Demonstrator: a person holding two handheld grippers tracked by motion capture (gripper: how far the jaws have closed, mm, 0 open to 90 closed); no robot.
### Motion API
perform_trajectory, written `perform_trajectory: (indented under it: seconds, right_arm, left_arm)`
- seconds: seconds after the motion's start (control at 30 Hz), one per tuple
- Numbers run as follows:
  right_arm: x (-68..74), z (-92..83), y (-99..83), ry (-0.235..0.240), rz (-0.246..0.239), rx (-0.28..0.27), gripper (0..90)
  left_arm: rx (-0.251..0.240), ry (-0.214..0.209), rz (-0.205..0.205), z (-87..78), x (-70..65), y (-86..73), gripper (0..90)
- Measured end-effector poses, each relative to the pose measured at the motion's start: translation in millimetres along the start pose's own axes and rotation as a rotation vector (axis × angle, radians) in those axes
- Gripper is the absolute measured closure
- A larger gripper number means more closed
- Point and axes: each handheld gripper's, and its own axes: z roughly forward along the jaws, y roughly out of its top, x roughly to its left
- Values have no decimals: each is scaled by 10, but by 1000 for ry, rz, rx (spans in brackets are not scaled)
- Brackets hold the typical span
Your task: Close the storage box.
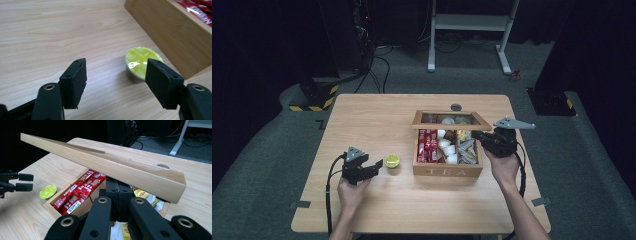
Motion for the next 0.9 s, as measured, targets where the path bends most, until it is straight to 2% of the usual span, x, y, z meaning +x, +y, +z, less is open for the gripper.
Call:
perform_trajectory:
  seconds: [0.2, 0.27, 0.43, 0.7, 0.9]
  right_arm:
    - [7, -21, -28, -1, -2, 3, 900]
    - [11, -28, -37, 0, -3, 5, 900]
    - [18, -56, -55, -1, -6, 1, 900]
    - [29, -99, -96, -3, -8, -3, 900]
    - [46, -99, -158, -4, -6, 4, 900]
  left_arm:
    - [25, 40, -15, -29, 105, -116, 347]
    - [48, 69, 2, -42, 131, -162, 348]
    - [52, 87, -19, -76, 214, -235, 348]
    - [81, 129, -8, -35, 237, -318, 348]
    - [99, 140, -13, -5, 254, -378, 347]
